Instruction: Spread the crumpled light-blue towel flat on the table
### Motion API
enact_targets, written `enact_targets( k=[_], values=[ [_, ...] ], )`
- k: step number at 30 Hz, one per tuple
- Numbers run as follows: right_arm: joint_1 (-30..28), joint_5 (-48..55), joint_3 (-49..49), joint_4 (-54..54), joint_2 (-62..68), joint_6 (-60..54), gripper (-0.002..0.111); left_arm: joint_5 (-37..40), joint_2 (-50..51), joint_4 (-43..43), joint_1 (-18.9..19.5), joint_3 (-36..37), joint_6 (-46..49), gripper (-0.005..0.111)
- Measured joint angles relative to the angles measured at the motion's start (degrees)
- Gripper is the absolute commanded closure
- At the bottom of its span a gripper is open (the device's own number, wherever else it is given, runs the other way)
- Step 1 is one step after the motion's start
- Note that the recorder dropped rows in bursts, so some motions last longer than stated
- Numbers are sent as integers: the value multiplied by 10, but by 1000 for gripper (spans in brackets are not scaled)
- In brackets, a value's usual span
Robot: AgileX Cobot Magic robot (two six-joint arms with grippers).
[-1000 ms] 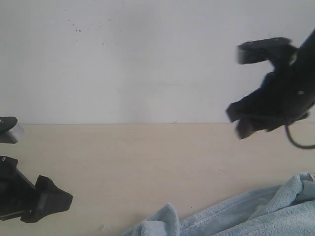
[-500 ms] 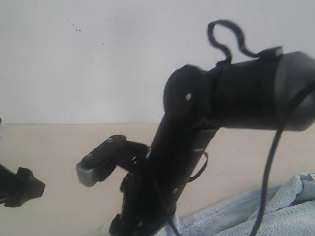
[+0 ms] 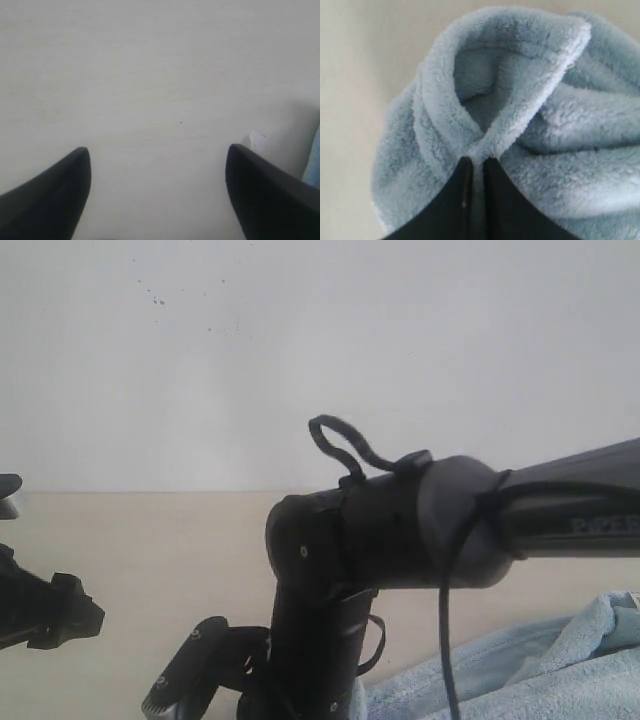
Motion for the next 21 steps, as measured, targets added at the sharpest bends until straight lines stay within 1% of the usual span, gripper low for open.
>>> enact_targets(
  k=[1, 2, 4, 6, 11, 13, 16, 19, 21],
  values=[
    [0, 19, 0, 0, -8, 3, 109, 0, 0, 0, 0, 0, 0, 36],
    [0, 79, 0, 4, -32, 17, 109, 0, 0, 0, 0, 0, 0, 36],
    [1, 116, 6, 18, -60, 43, 109, 0, 0, 0, 0, 0, 0, 36],
    [15, 130, 33, 41, -96, 67, 109, 0, 0, 0, 0, 0, 0, 36],
    [58, 131, 110, 71, -99, 72, 108, 3, 0, 0, 0, 0, 0, 36],
    [81, 132, 145, 79, -99, 73, 106, 3, 0, 0, 0, 0, 0, 36],
    [112, 133, 189, 81, -99, 73, 94, 3, 0, 0, 0, 0, 0, 36],
    [133, 136, 211, 82, -99, 74, 76, 3, 0, 0, 0, 0, 0, 36],
    [137, 138, 213, 83, -99, 79, 63, 3, 0, 0, 0, 0, 0, 36]
  ],
)
